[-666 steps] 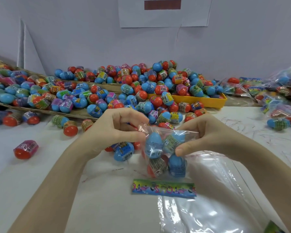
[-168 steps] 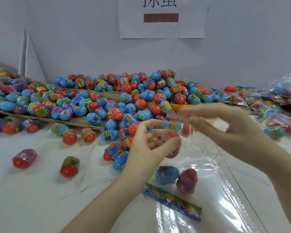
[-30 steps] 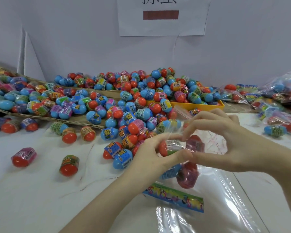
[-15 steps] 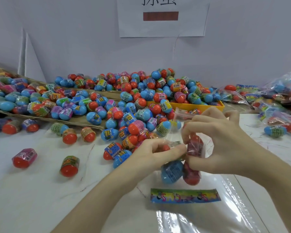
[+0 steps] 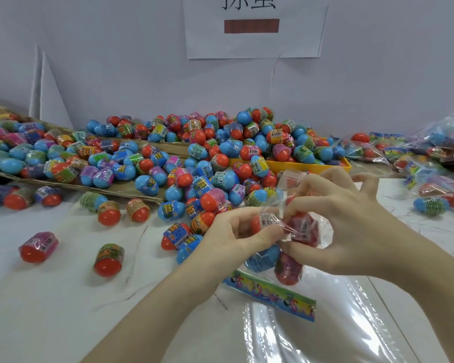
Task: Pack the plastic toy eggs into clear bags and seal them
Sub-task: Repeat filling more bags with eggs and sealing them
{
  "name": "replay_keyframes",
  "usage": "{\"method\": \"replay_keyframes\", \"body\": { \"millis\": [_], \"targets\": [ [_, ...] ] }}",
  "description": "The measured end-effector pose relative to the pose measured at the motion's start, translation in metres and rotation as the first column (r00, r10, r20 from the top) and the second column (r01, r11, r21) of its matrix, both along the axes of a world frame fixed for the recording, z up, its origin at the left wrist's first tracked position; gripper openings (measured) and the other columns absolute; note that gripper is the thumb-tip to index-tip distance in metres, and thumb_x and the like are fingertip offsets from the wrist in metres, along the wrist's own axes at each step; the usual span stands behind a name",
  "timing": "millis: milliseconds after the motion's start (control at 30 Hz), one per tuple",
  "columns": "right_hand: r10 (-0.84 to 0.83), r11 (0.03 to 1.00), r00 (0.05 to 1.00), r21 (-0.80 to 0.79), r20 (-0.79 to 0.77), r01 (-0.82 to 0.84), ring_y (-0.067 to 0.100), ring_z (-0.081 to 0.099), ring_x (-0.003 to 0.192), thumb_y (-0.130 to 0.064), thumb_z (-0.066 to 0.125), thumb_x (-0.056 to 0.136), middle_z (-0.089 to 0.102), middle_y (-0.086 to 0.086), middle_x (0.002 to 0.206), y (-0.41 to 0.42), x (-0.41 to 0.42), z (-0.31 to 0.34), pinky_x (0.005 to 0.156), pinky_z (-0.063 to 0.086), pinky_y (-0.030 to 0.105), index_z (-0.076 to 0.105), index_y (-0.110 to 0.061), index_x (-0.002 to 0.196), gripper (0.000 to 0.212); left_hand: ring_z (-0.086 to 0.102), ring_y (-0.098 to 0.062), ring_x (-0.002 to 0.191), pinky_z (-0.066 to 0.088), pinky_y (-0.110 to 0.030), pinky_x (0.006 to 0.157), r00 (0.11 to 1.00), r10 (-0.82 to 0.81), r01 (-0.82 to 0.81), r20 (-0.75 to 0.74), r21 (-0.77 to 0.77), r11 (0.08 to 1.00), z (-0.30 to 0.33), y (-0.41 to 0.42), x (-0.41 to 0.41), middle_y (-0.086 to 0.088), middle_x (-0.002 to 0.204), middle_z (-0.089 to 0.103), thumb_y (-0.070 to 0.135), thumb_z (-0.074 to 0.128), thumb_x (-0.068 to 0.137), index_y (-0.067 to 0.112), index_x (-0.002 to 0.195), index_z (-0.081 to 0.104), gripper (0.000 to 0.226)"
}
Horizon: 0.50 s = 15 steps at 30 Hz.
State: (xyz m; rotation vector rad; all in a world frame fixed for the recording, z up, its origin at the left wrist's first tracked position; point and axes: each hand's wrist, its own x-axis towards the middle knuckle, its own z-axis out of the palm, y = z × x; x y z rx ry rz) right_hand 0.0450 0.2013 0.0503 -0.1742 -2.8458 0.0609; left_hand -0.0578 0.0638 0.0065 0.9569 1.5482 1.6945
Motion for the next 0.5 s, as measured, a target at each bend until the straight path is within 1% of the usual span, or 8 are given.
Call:
{"method": "replay_keyframes", "body": {
  "millis": [100, 167, 267, 333, 400, 500],
  "targets": [
    [-0.002, 0.999, 1.000, -0.036, 0.026, 0.003, 0.002, 0.019, 0.102, -0.070, 0.051, 0.064, 0.038, -0.022, 0.098, 0.0001, -0.0014, 0.0003, 0.074, 0.006, 0.027, 0.062, -0.041, 0.085, 0.038, 0.067, 0.001, 0.083, 0.049, -0.009, 0.068, 1.000, -0.009, 0.009, -0.015, 0.024, 1.000, 0.0004, 0.0009, 0.0007, 0.013, 0.086, 0.073, 0.036, 0.060, 0.066, 0.028, 0.094, 0.064, 0.030],
    [0.008, 0.994, 1.000, -0.104, 0.004, -0.008, 0.000, 0.018, 0.104, -0.059, 0.059, 0.064, 0.035, -0.027, 0.098, 0.0009, -0.0022, 0.0008, 0.076, 0.008, 0.027, 0.064, -0.037, 0.083, 0.030, 0.067, 0.001, 0.083, 0.049, -0.010, 0.069, 0.999, -0.023, 0.023, -0.040, 0.011, 1.000, 0.0005, 0.0008, 0.0003, 0.013, 0.085, 0.073, 0.039, 0.060, 0.066, 0.029, 0.093, 0.065, 0.028],
    [0.010, 0.966, 0.999, -0.258, -0.048, -0.022, 0.000, 0.021, 0.107, -0.053, 0.063, 0.060, 0.038, -0.029, 0.100, -0.0001, -0.0024, 0.0032, 0.085, 0.014, 0.032, 0.065, -0.032, 0.080, 0.029, 0.067, -0.002, 0.084, 0.050, -0.012, 0.071, 0.998, -0.055, 0.055, -0.041, -0.016, 0.998, 0.0011, 0.0003, 0.0007, 0.010, 0.087, 0.073, 0.038, 0.062, 0.066, 0.025, 0.094, 0.068, 0.031],
    [0.020, 0.936, 0.998, -0.348, -0.061, -0.040, 0.001, 0.025, 0.109, -0.049, 0.064, 0.056, 0.042, -0.027, 0.101, -0.0018, -0.0025, 0.0056, 0.094, 0.020, 0.039, 0.062, -0.035, 0.077, 0.025, 0.067, 0.000, 0.079, 0.049, -0.010, 0.067, 0.997, -0.077, 0.077, -0.026, -0.024, 0.997, 0.0019, 0.0000, 0.0011, 0.012, 0.081, 0.073, 0.033, 0.064, 0.065, 0.023, 0.091, 0.068, 0.028],
    [0.030, 0.902, 0.998, -0.429, -0.056, -0.051, 0.002, 0.028, 0.111, -0.036, 0.071, 0.061, 0.045, -0.027, 0.103, -0.0023, -0.0026, 0.0072, 0.101, 0.023, 0.043, 0.061, -0.037, 0.077, 0.018, 0.066, 0.002, 0.075, 0.048, -0.009, 0.064, 0.995, -0.098, 0.097, -0.034, -0.040, 0.995, 0.0025, -0.0002, 0.0015, 0.014, 0.077, 0.072, 0.031, 0.065, 0.065, 0.023, 0.088, 0.068, 0.025],
    [0.049, 0.876, 0.998, -0.479, -0.041, -0.062, 0.000, 0.027, 0.114, -0.017, 0.074, 0.068, 0.046, -0.028, 0.107, -0.0018, -0.0016, 0.0080, 0.103, 0.021, 0.042, 0.062, -0.039, 0.082, 0.028, 0.065, 0.002, 0.072, 0.048, -0.010, 0.062, 0.992, -0.113, 0.110, -0.055, -0.058, 0.992, 0.0029, -0.0008, 0.0020, 0.014, 0.076, 0.071, 0.031, 0.066, 0.066, 0.025, 0.087, 0.068, 0.022]
  ]
}}
